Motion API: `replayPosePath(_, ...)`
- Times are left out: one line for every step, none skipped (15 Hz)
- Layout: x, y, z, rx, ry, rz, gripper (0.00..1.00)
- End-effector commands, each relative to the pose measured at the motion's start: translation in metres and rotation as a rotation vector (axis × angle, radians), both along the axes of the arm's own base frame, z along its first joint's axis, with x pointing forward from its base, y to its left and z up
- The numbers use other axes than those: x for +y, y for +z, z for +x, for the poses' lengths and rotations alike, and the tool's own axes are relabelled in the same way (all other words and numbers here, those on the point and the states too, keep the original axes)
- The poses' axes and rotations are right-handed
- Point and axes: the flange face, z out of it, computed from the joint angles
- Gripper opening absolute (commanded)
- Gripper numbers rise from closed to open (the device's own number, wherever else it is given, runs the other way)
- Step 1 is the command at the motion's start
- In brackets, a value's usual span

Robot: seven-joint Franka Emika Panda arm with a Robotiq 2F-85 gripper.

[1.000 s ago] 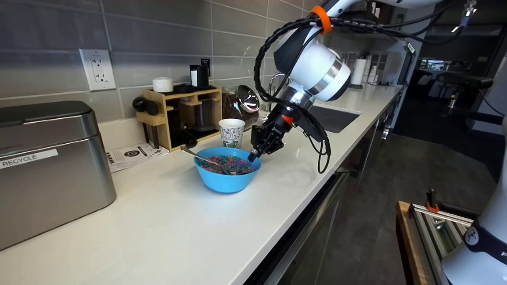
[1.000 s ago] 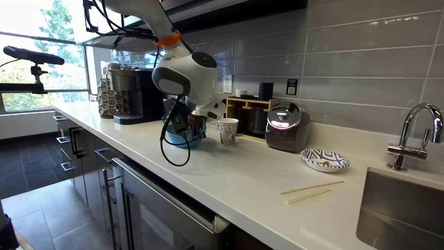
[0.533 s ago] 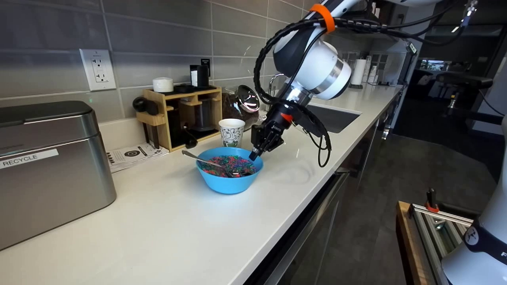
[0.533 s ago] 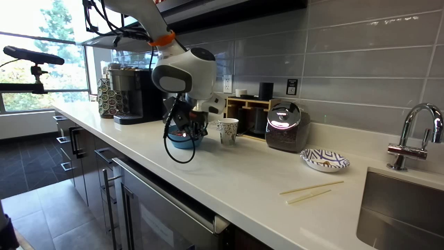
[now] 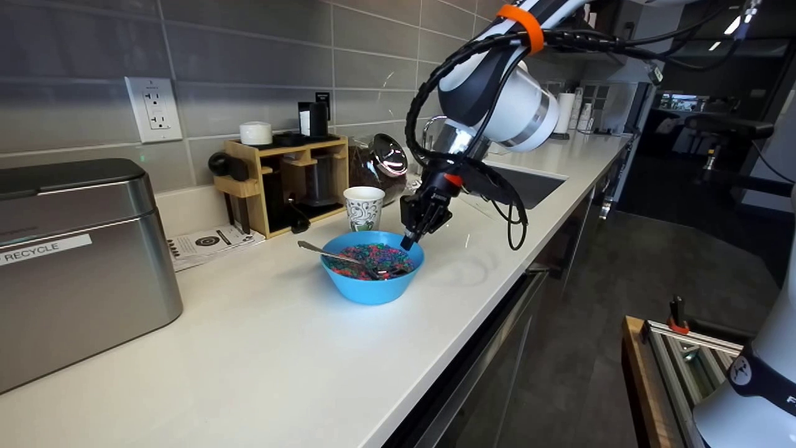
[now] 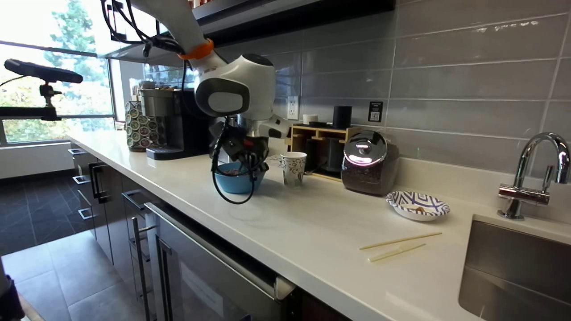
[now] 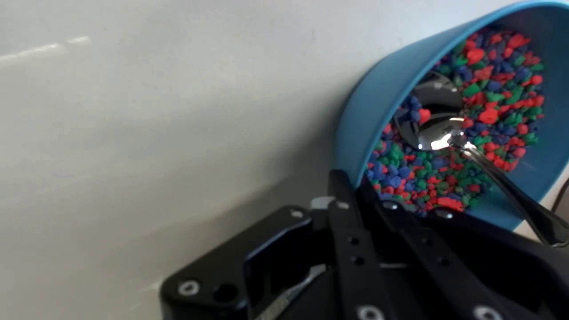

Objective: Bring the bowl closer to the white and blue plate

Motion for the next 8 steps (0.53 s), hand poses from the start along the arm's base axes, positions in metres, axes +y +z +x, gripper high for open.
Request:
replayPosePath(-0.014, 0.005, -0.022, 0.01, -0.025, -0.03, 0.0)
replayPosePath(-0.019, 0.005, -0.027, 0.012, -0.027, -0.028, 0.0)
replayPosePath(-0.024, 0.006, -0.032, 0.014, -0.027, -0.03, 0.0)
replayPosePath(-0.03, 0.006, -0.038, 0.016, -0.032, -0.029, 0.0)
replayPosePath(-0.035, 0.007, -0.043, 0.016, -0.038, -0.031, 0.0)
replayPosePath(-0.041, 0.008, -0.049, 0.017, -0.043, -0.033, 0.0)
replayPosePath(-0.047, 0.008, -0.054, 0.019, -0.049, -0.036, 0.0)
replayPosePath(-0.054, 0.009, -0.06, 0.021, -0.055, -0.039, 0.0)
